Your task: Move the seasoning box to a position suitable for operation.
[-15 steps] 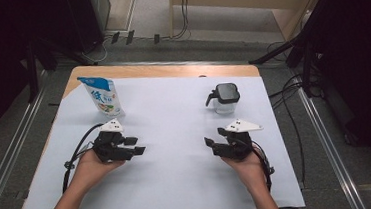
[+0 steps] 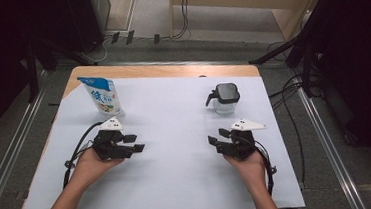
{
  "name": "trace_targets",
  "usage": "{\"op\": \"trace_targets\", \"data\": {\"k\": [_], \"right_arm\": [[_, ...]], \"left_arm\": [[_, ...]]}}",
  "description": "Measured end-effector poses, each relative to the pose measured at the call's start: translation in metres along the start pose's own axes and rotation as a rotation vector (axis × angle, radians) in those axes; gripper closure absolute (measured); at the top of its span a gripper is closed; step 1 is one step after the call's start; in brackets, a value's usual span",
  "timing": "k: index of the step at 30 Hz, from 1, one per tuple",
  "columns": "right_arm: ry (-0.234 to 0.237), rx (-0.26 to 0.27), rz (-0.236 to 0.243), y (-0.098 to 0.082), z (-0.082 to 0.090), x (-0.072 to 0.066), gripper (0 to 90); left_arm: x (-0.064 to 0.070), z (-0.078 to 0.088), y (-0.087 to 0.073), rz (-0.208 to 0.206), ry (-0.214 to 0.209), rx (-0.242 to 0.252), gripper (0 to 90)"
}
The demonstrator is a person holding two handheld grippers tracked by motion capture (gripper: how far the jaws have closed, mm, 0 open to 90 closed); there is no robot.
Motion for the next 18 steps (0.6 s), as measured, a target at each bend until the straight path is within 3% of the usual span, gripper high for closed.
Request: {"op": "trace_targets", "data": {"k": [3,8,10,15,18], "right_arm": [[-0.008,0.015,-0.018,0.0,0.002,0.003,50.4],[-0.019,0.028,-0.032,-0.001,0.005,0.008,50.6],[-0.036,0.033,-0.017,-0.001,0.004,0.01,49.1],[-0.06,0.041,0.004,-0.002,0.0,0.016,52.2],[-0.062,0.055,-0.025,-0.002,0.0,0.021,52.2]], "left_arm": [[-0.003,-0.001,0.001,0.015,-0.011,-0.014,50.0],[-0.002,0.002,0.001,0.005,-0.01,-0.006,50.3],[-0.004,0.001,0.002,0.02,-0.022,-0.003,50.2],[-0.004,-0.002,0.003,0.047,-0.017,-0.007,48.5],[-0.003,-0.001,0.003,0.051,0.003,-0.001,50.1]]}}
Point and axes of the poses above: each handheld gripper's, and its own axes: z roughly backward along the jaws, y roughly out of its top, x roughly to its right, the point moved 1 cm from there along -z, roughly forward along the jaws
